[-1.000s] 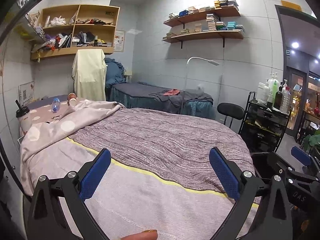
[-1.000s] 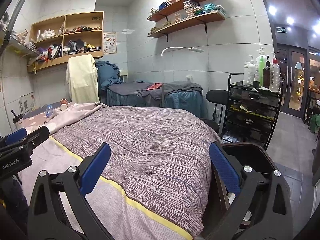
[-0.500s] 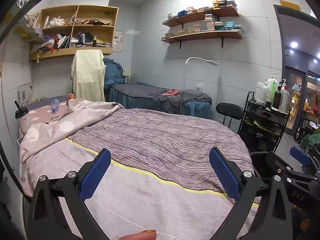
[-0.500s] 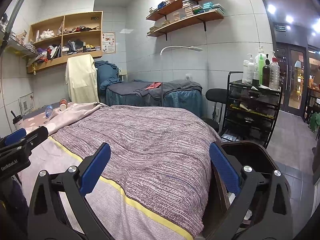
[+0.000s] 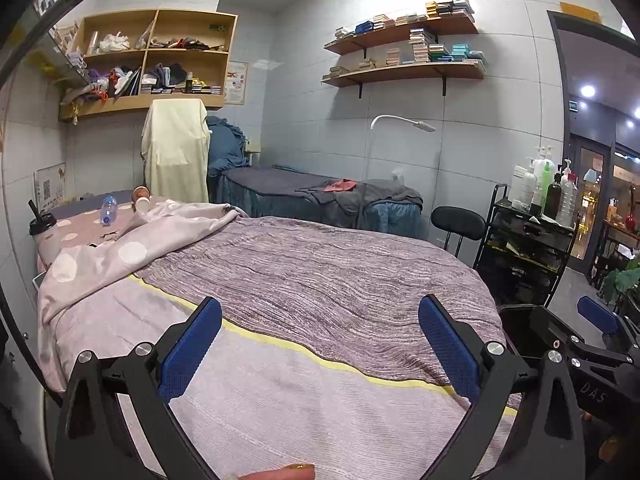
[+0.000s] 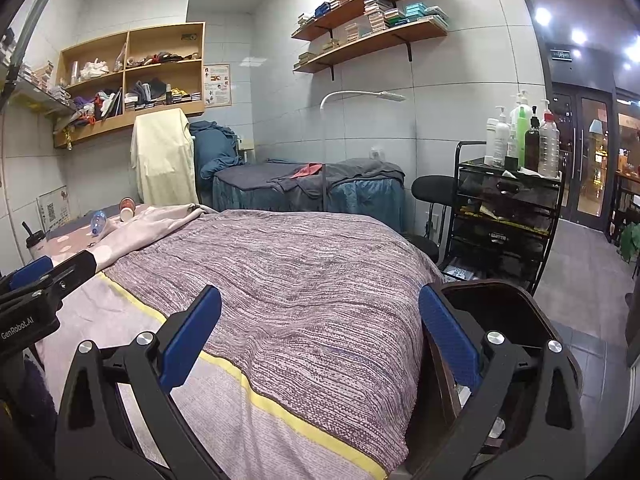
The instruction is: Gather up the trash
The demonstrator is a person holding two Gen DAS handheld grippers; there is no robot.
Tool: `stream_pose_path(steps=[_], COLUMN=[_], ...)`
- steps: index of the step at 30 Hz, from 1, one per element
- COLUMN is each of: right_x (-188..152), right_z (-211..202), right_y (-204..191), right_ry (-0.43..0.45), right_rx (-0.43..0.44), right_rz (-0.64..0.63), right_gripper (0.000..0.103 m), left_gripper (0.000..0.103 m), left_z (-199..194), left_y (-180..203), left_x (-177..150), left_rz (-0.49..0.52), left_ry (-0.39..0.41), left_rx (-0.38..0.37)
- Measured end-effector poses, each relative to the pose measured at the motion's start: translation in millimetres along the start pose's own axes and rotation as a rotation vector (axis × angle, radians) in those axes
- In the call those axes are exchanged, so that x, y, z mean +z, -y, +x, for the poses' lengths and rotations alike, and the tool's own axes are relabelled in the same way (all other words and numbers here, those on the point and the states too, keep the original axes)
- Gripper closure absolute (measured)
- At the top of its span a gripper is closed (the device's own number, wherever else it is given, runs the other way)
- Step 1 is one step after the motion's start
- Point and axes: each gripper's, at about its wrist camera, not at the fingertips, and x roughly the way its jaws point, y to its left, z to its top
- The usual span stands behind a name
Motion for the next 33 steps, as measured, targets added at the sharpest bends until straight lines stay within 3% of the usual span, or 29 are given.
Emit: stream_pose_path(steps=[33], right_x=[-2.5], right_z=[0.3], right_y=[-2.6], right_ry=[-0.004], right_rx=[0.0], right_rz=[0.006], right_gripper=[0.006], left_gripper=[0.006], left_z=[-1.7], left_y=[4.8], left_x=[0.5], left_rz=[-0.005], left_ry=[0.001], left_rx=[-0.001])
